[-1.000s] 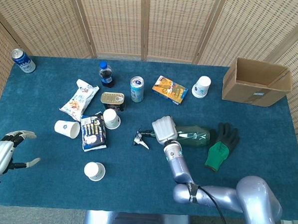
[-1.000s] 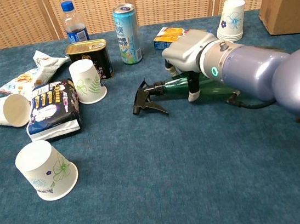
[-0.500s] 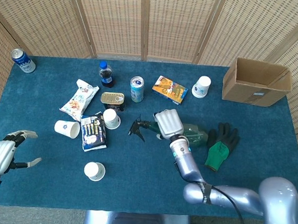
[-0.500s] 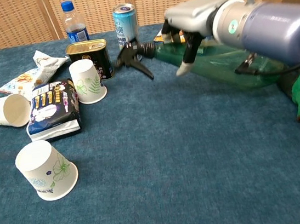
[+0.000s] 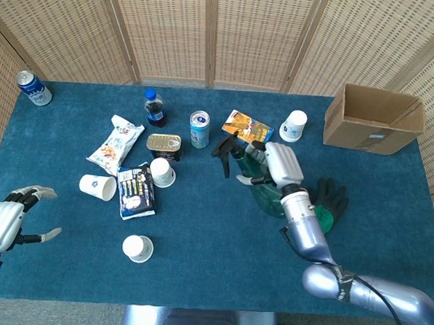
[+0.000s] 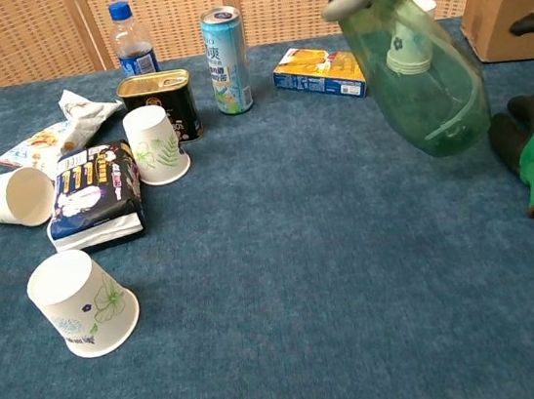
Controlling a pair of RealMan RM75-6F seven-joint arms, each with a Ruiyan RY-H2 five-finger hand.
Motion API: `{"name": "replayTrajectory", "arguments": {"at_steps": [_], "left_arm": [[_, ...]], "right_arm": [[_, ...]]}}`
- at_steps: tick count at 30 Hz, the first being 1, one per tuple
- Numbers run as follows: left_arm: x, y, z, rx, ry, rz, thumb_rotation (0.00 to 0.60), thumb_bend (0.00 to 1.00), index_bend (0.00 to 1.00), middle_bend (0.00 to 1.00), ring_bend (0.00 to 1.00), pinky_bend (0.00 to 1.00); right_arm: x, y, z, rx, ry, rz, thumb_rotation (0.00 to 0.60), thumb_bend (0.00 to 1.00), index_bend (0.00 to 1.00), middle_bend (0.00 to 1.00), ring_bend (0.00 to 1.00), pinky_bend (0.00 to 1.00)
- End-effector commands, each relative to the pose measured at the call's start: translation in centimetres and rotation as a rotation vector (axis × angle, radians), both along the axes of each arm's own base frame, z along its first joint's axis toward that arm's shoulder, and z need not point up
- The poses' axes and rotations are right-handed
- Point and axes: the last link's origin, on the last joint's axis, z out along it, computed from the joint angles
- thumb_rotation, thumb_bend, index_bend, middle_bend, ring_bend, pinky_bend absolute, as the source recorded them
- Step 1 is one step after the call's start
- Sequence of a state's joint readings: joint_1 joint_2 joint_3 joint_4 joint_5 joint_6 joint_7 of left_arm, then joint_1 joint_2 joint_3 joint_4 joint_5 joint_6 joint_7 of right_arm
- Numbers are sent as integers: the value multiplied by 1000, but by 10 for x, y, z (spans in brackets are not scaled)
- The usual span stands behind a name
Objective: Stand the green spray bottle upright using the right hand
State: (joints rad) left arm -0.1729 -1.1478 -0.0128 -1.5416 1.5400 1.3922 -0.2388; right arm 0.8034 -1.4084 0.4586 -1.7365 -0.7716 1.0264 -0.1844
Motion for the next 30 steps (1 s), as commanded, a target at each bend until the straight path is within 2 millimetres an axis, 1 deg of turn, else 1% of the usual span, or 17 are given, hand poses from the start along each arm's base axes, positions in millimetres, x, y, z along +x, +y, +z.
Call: {"name": "replayTrajectory", "arguments": {"at_steps": [1,3,6,12,22,30], "left_arm": [[2,1,1,-3,6,-4,492,183,296,296,242,228],[4,1,2,-4,10,-9,488,182,296,296,242,228],[8,1,4,2,19,-24,487,182,295,296,242,228],[16,2,10,10,43,-52,490,183,295,295,242,227],[23,1,17,4,60,-63,490,182,286,295,239,227],[28,1,20,1,64,-74,494,183,282,294,239,226]], "right_arm": [[-13,-1,19,3,-151,-38,600,217,626,589,516,547],[-20,-1,22,3,-221,-61,600,216,626,588,516,547],[-33,-3,25,-9,-270,-77,600,211,627,588,516,547],[-54,-5,20,-22,-338,-94,600,197,627,588,515,547],[-73,-9,0,-61,-408,-77,600,198,626,588,516,547],[-78,-11,-7,-140,-462,-37,600,197,623,588,515,546]]}}
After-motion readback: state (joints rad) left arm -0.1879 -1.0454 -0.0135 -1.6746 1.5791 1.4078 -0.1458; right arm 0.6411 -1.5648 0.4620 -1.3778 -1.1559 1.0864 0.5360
